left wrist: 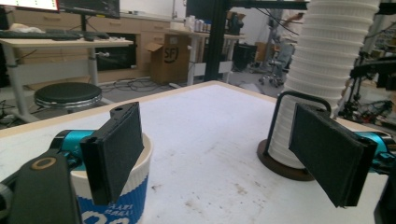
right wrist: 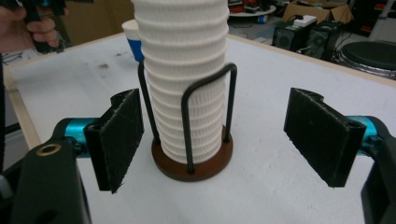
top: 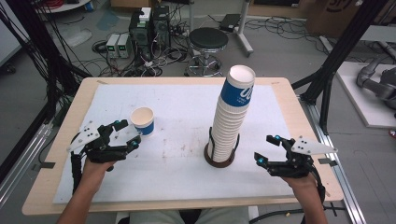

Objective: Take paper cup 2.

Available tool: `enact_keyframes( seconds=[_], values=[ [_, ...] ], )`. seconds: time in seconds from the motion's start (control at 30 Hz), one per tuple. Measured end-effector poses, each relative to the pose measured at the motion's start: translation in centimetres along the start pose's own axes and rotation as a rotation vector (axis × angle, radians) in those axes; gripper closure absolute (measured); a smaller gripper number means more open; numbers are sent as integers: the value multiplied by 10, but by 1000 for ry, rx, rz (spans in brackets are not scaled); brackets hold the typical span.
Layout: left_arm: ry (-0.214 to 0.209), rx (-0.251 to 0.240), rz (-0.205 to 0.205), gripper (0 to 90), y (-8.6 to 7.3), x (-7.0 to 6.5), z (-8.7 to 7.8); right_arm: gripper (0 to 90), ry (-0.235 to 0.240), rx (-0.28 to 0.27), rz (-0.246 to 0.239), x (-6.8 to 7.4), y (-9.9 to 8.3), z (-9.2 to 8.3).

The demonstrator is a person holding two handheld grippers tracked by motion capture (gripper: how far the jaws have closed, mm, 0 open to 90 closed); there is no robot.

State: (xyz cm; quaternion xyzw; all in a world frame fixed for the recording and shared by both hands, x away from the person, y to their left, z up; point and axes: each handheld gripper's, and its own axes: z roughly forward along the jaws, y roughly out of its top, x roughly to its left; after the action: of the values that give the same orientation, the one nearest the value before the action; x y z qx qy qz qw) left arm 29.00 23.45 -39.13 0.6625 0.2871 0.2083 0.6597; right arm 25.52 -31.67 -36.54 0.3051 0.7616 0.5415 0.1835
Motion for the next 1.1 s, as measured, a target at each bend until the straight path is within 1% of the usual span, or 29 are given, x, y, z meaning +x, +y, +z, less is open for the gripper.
enact_keyframes(
  seconds=[0.13, 0.17, 0.37, 0.47, 0.6, 0.8, 0.97, 1.03, 1.1],
  values=[
    [-12, 6, -5, 178, -1, -1, 2, 203, 25, -19, -13, 4, 16, -1],
    [-17, 3, -9, 178, -1, -1, 2, 203, 33, -22, -23, 5, 21, -1],
    [-37, 2, -7, 178, -1, -4, 3, 203, 98, -16, -55, 9, 55, 0],
    [-40, 0, -9, 178, -1, -3, 2, 203, 109, -9, -82, 9, 70, 1],
    [-45, -1, -6, 178, 0, -4, 2, 203, 125, -14, -87, 8, 86, 2],
    [-53, -1, 1, 178, 0, -5, 3, 203, 140, -45, -94, 6, 108, 0],
    [-56, 2, 1, 178, 0, -6, 4, 203, 156, -63, -107, 5, 133, 1],
    [-55, 0, 1, 179, 0, -5, 4, 203, 167, -53, -118, 6, 144, 2],
    [-54, 0, -2, 179, 0, -5, 4, 203, 167, -40, -133, 7, 154, 4]
  ],
)
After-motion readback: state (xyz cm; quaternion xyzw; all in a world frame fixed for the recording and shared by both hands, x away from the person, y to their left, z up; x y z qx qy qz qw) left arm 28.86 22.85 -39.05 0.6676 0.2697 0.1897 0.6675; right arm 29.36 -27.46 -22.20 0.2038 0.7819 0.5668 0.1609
